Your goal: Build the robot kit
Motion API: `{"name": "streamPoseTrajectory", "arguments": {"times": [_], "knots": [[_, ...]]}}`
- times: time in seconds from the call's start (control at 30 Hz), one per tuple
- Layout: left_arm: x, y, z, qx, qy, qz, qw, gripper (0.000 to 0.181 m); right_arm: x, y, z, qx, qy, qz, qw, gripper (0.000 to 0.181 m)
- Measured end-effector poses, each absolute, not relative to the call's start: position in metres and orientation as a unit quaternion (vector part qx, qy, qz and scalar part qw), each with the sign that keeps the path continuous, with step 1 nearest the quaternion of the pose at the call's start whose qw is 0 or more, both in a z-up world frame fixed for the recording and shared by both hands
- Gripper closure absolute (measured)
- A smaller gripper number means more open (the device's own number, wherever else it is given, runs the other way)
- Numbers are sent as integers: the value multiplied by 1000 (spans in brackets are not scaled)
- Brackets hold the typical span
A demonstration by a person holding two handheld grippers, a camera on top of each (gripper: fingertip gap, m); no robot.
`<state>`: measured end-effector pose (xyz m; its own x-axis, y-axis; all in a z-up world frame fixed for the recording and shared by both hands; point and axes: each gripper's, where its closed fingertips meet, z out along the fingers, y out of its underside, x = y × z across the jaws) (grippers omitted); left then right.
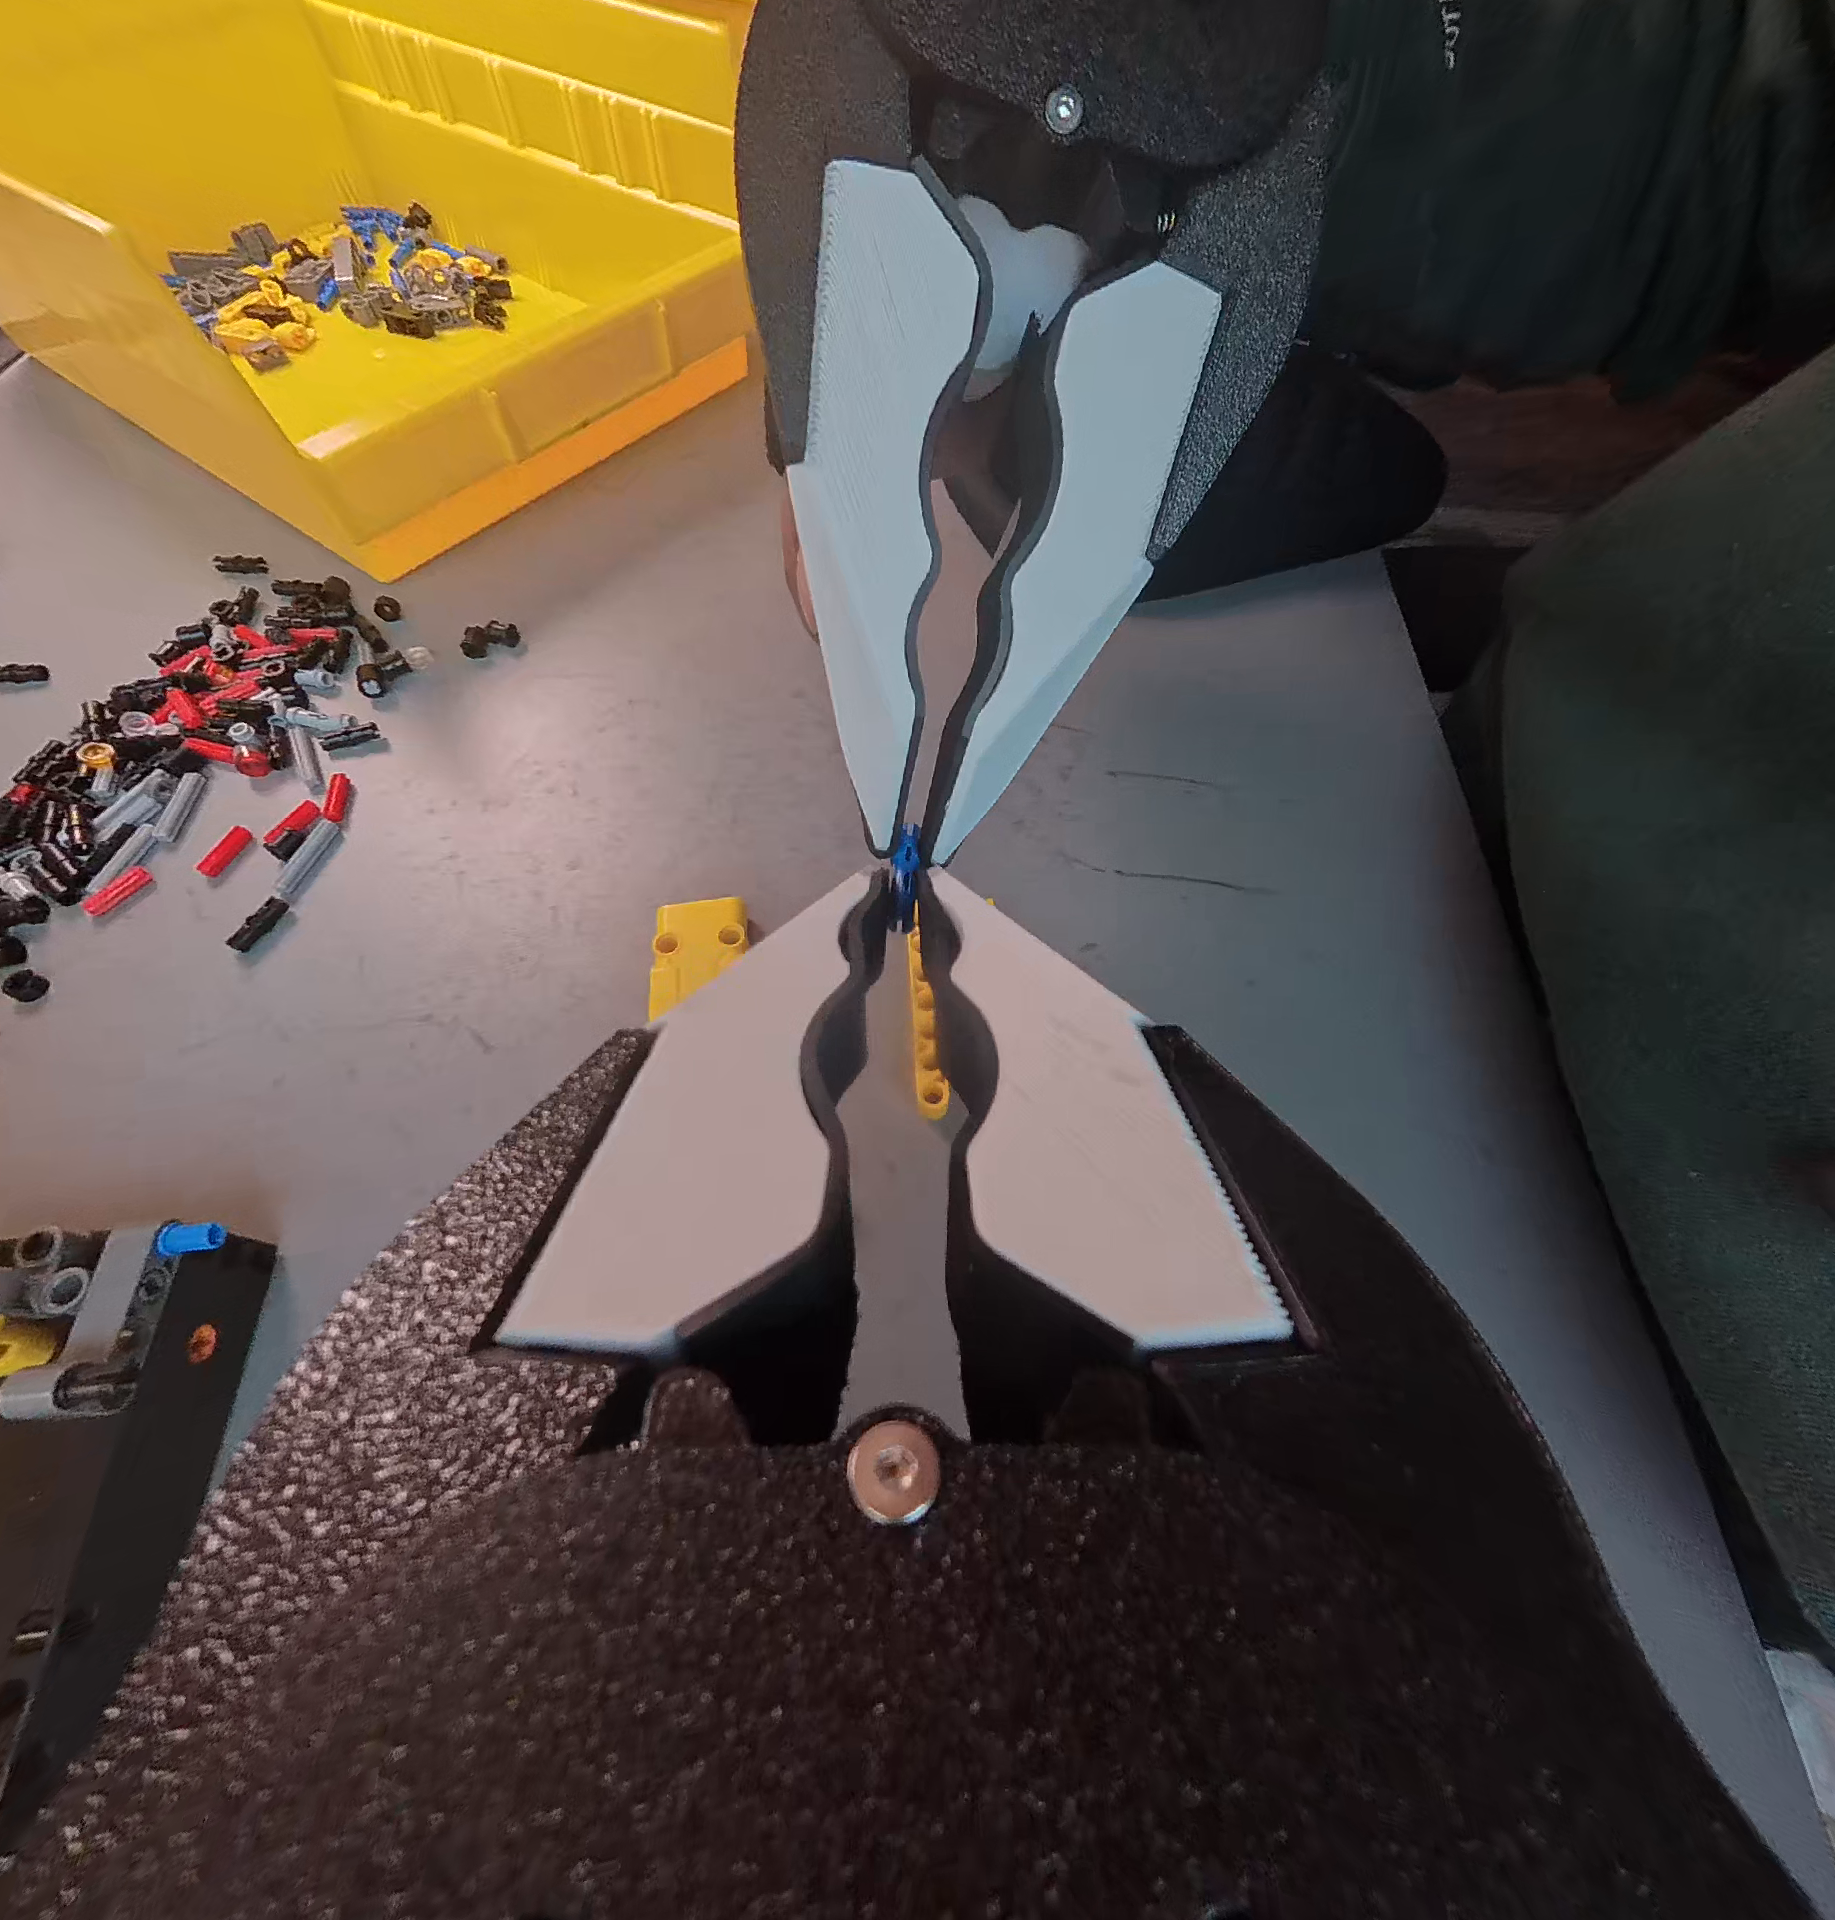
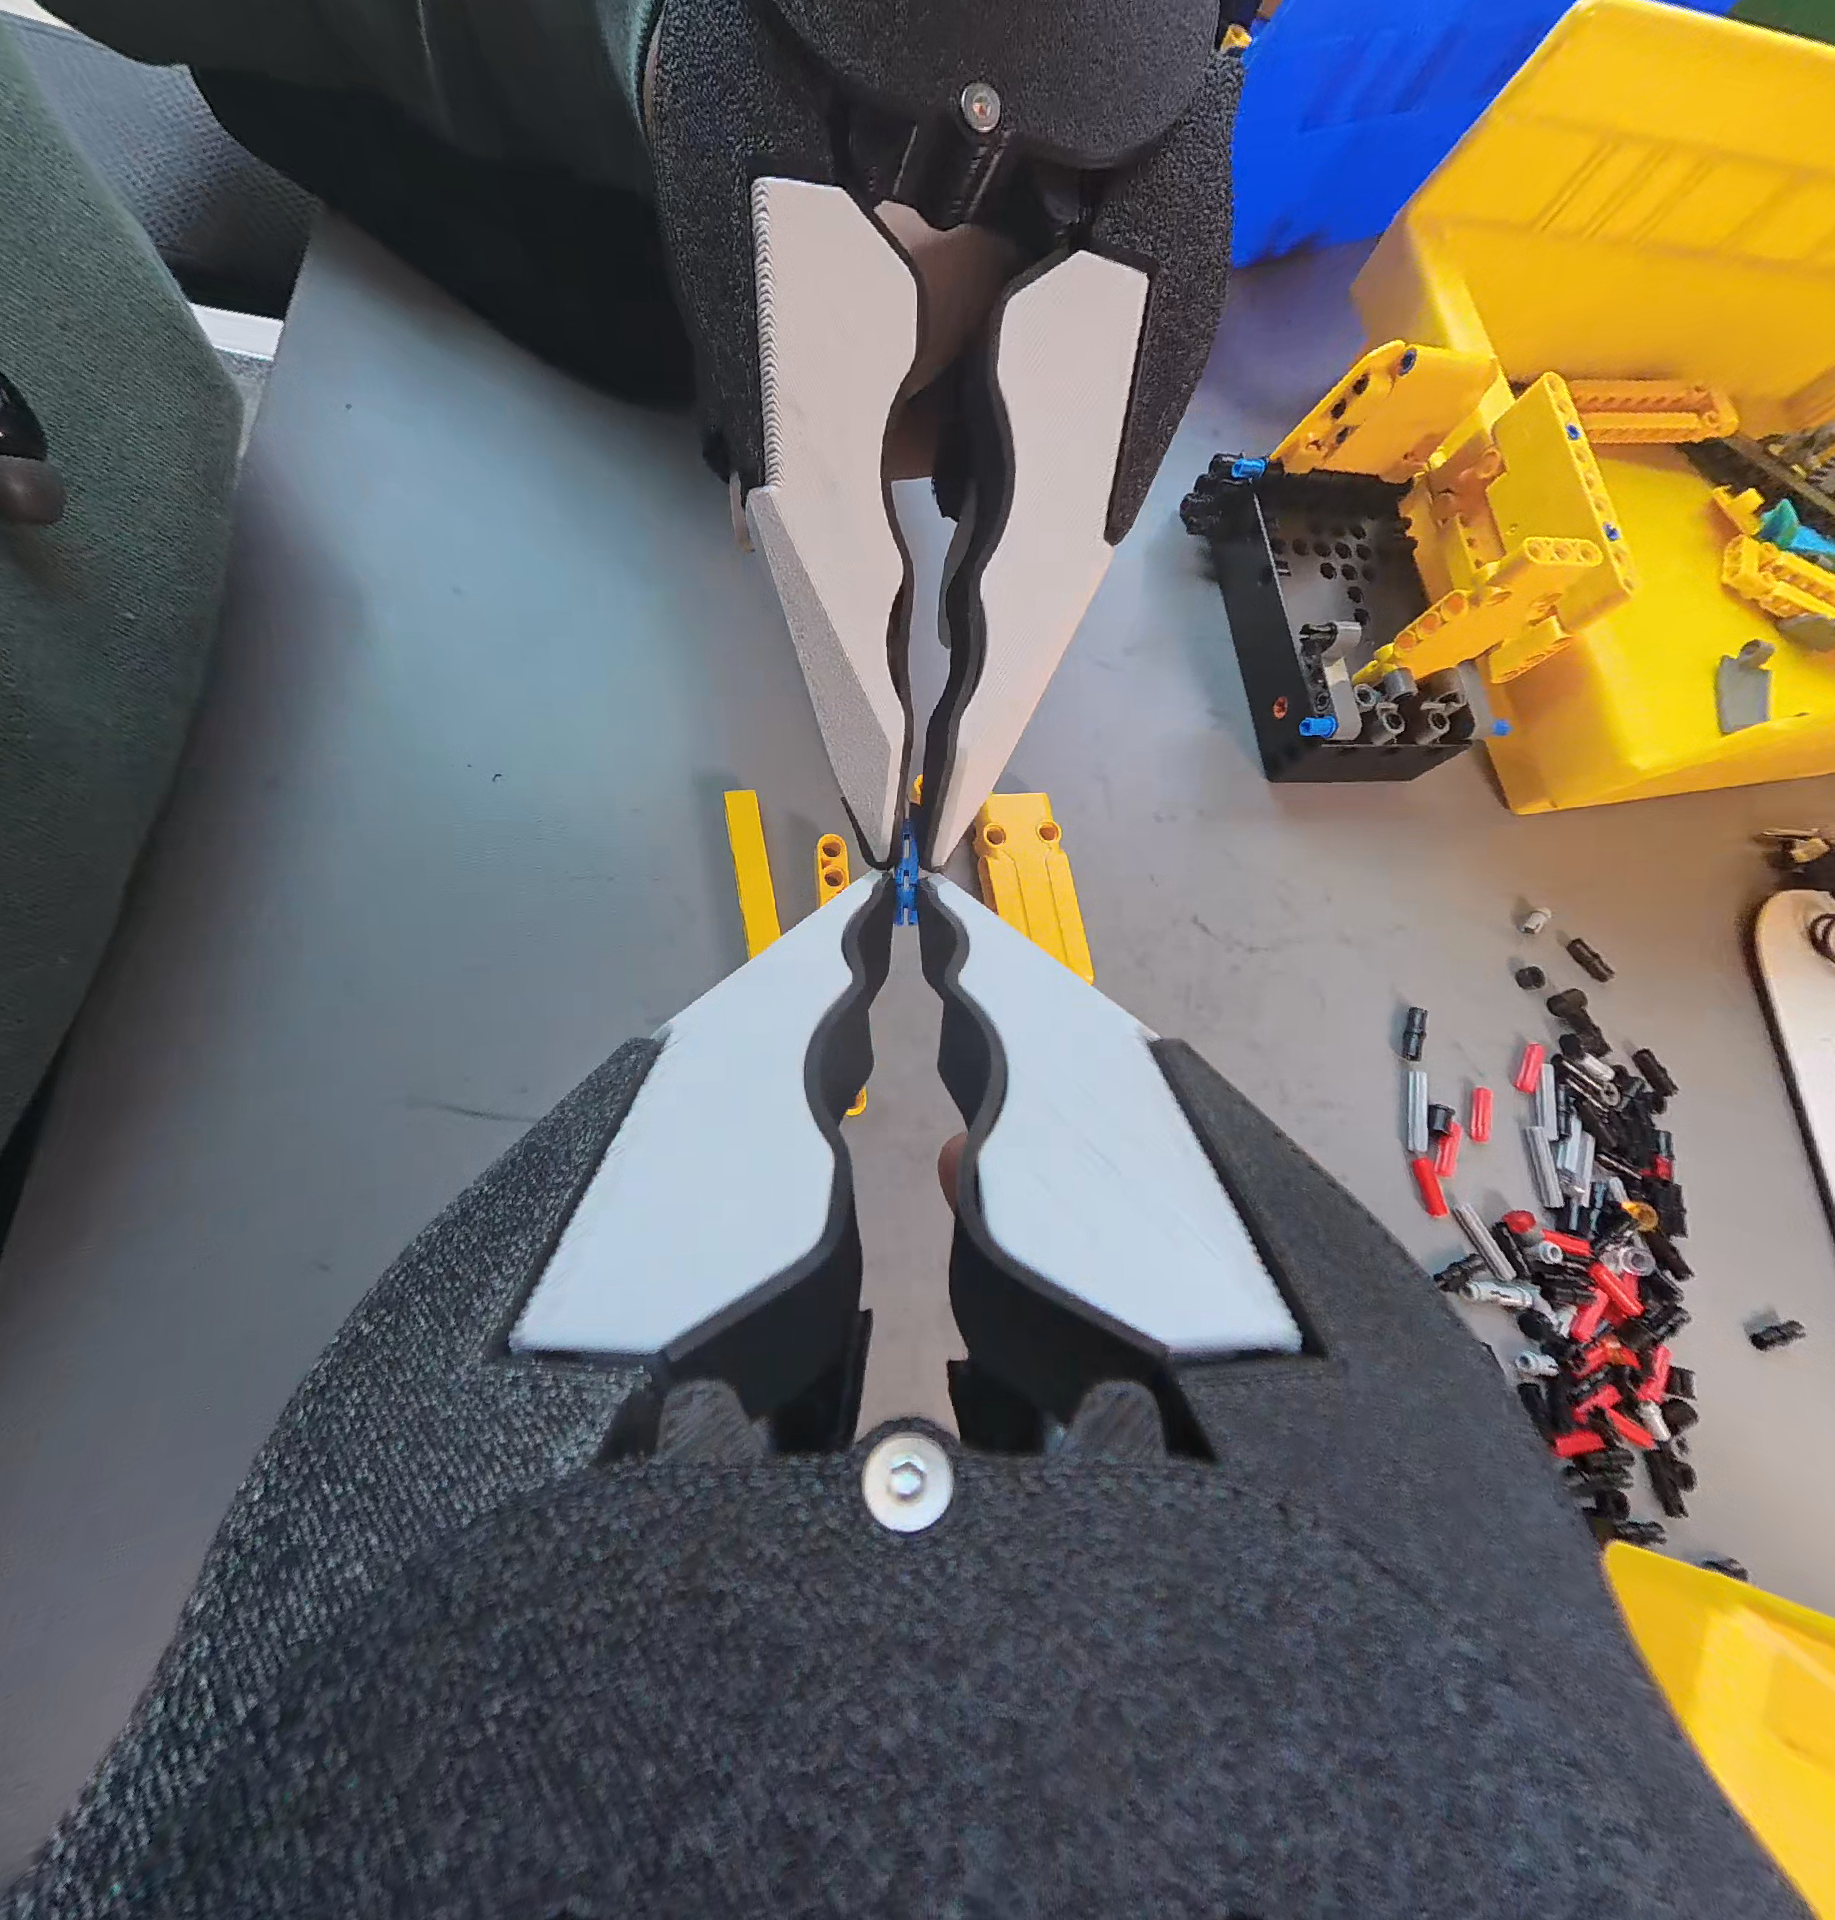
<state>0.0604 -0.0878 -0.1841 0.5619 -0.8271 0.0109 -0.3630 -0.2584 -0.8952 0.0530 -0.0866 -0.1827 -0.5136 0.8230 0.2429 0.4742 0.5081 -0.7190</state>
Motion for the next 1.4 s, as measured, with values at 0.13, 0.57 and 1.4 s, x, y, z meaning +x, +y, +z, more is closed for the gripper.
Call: {"name": "streamPoseTrajectory", "arguments": {"times": [0.13, 0.57, 1.4], "knots": [[61, -88, -181, -751, 387, -266, 464, 178, 53, -87, -179, -397, -808, 313, 303, 177], [42, -76, -155, -733, 316, -314, 515, 178, 64, -52, -154, -446, -743, 363, 341, 167], [48, -85, -234, -810, 413, -181, 374, 173, 77, -77, -228, -435, -825, 295, 209, 176]]}}
